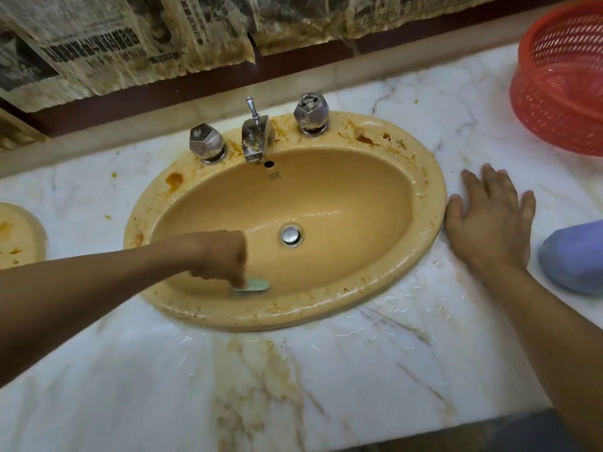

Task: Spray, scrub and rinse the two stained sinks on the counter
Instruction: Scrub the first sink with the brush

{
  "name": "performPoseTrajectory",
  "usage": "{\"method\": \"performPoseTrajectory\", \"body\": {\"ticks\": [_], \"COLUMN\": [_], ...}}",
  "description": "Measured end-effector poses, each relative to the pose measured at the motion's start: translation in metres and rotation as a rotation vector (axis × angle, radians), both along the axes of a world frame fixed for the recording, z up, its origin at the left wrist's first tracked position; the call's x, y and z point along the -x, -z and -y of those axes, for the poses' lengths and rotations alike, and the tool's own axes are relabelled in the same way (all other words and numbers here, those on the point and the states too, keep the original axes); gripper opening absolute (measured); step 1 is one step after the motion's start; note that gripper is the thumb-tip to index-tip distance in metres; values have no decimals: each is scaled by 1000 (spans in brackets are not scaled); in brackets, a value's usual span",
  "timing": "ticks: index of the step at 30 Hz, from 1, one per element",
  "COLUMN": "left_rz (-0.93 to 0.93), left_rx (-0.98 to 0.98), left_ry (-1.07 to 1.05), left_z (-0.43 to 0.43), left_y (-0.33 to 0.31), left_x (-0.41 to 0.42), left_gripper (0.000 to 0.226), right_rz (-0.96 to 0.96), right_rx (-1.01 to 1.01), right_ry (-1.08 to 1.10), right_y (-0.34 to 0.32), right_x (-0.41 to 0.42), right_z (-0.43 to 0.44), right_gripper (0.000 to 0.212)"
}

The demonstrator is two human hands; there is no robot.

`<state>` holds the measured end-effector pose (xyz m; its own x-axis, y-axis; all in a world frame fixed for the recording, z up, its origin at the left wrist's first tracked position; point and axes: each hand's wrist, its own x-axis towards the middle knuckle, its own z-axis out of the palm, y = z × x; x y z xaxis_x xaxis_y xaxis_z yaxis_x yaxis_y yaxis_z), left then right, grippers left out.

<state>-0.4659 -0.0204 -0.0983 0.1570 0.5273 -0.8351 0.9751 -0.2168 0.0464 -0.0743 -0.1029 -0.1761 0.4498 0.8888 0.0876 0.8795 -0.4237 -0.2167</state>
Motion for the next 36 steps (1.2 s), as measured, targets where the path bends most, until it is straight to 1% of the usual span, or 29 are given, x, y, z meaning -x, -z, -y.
{"method": "performPoseTrajectory", "body": {"ticks": [1, 3, 5, 6, 7, 8, 10, 11, 12, 13, 14, 15, 17, 18, 20, 21, 22, 23, 24, 25, 26, 28, 29, 30, 31, 32, 33, 34, 36], "left_rz": [-31, 26, 183, 271, 366, 475, 712, 817, 909, 981, 1028, 1058, 1067, 1062, 1044, 1016, 966, 915, 862, 823, 781, 673, 593, 490, 374, 278, 234, 227, 246], "left_rx": [-27, -80, -180, -223, -237, -227, -214, -231, -252, -270, -286, -296, -322, -320, -285, -268, -270, -308, -398, -522, -654, -877, -958, -1009, -1028, -1032, -997, -954, -851], "left_ry": [-9, -137, -359, -474, -579, -676, -854, -920, -966, -991, -996, -988, -965, -944, -868, -822, -773, -726, -683, -644, -601, -530, -504, -497, -523, -557, -605, -650, -695], "left_z": [-1, -1, 5, 10, 16, 22, 35, 41, 46, 51, 55, 58, 62, 62, 62, 63, 65, 66, 69, 73, 78, 86, 90, 94, 95, 97, 97, 96, 96], "left_y": [-2, -3, 0, 1, 4, 7, 10, 7, 4, 0, -3, -6, -6, -6, -8, -11, -14, -13, -13, -15, -16, -9, -5, 0, 13, 23, 41, 63, 131], "left_x": [16, 31, 29, 22, 13, 1, -28, -44, -59, -74, -86, -95, -105, -104, -97, -89, -79, -65, -46, -23, 4, 67, 102, 137, 174, 203, 233, 257, 314], "left_gripper": [22, 21, 18, 15, 12, 14, 25, 29, 32, 32, 32, 32, 36, 39, 51, 58, 59, 54, 48, 43, 39, 34, 34, 41, 50, 59, 68, 75, 76], "right_rz": [-15, -101, -282, -346, -370, -358, -332, -388, -493, -618, -739, -852, -1004, -1014, -976, -956, -933, -900, -844, -735, -553, -72, 163, 362, 522, 644, 734, 812, 912], "right_rx": [-10, -74, -235, -328, -385, -378, -221, -110, 15, 146, 263, 338, 361, 342, 322, 315, 303, 296, 305, 336, 375, 438, 446, 449, 461, 472, 474, 460, 390], "right_ry": [-2, -18, 7, 25, 29, 2, -128, -180, -207, -202, -178, -145, -66, -35, -1, 14, 20, 15, -13, -69, -154, -351, -441, -530, -619, -702, -774, -838, -950], "right_y": [0, -2, -12, -20, -33, -44, -65, -75, -85, -93, -100, -104, -107, -107, -106, -106, -107, -108, -107, -107, -107, -110, -111, -113, -114, -116, -118, -116, -108], "right_x": [0, -2, 2, 10, 23, 41, 83, 106, 126, 142, 154, 163, 173, 174, 176, 176, 174, 170, 164, 156, 146, 125, 115, 106, 99, 96, 95, 99, 120], "right_z": [0, 2, 5, 7, 7, 6, 2, -2, -6, -11, -15, -19, -26, -29, -34, -36, -38, -42, -46, -50, -55, -65, -71, -76, -83, -91, -100, -109, -128], "right_gripper": [62, 59, 54, 50, 43, 35, 24, 25, 33, 42, 46, 45, 32, 27, 26, 26, 25, 25, 25, 24, 22, 26, 35, 46, 53, 54, 52, 51, 51]}}
